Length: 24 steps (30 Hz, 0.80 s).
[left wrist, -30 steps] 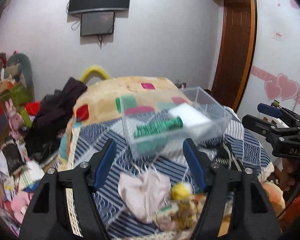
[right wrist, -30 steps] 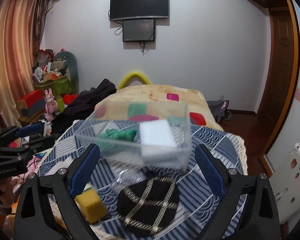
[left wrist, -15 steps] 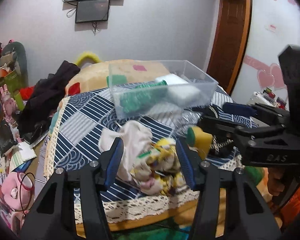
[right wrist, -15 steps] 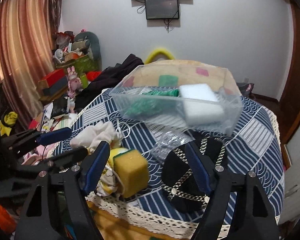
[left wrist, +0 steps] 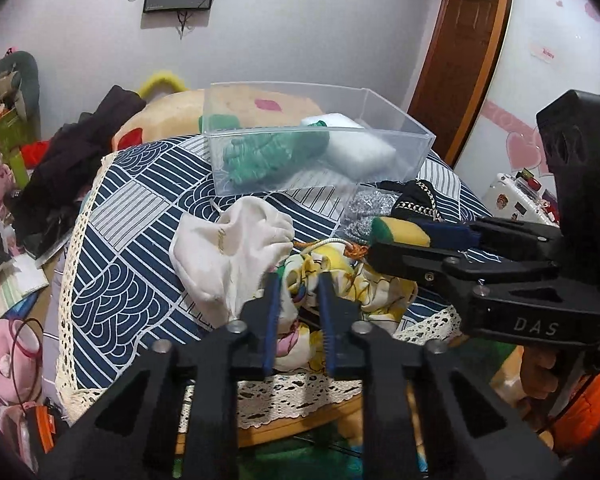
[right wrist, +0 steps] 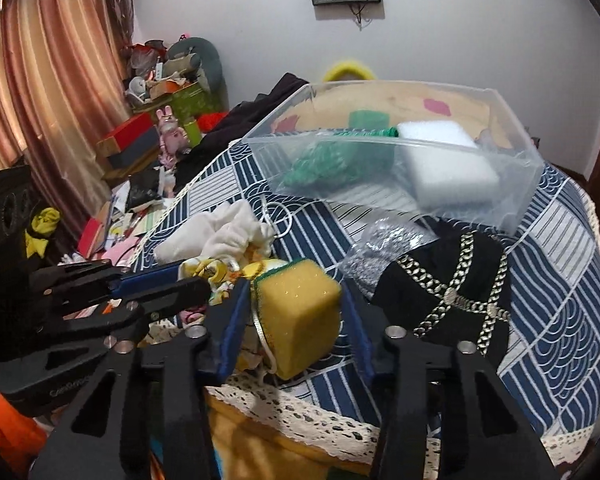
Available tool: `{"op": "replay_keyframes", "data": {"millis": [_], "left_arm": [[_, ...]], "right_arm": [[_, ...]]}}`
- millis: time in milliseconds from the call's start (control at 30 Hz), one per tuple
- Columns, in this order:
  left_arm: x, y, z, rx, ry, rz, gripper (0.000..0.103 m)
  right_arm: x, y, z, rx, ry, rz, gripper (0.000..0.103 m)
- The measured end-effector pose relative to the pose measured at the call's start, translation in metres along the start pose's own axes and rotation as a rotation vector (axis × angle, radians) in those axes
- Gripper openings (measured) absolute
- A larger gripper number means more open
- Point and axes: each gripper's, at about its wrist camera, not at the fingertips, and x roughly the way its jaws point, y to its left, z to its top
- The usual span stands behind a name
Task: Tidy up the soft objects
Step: 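Grasp the yellow-green sponge with the right tool, then grasp the floral scrunchie with the left tool and lower it into the box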
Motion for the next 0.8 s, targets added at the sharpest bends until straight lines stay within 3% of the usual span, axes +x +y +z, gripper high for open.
{"op": "replay_keyframes", "data": {"millis": [200,800], "left_arm": [[-0.008,0.008,0.004,-0.032,-0.025,0.003,0.006],[-0.035,0.024,0.042,-0.076,-0.153,0.052,0.004]], "right_arm": [[-0.012,0.000,0.002,-0.004,-0.047,-0.021,0.035],[-0.051,-0.024,0.018,0.039,-0.167,-0.127,0.035]]}}
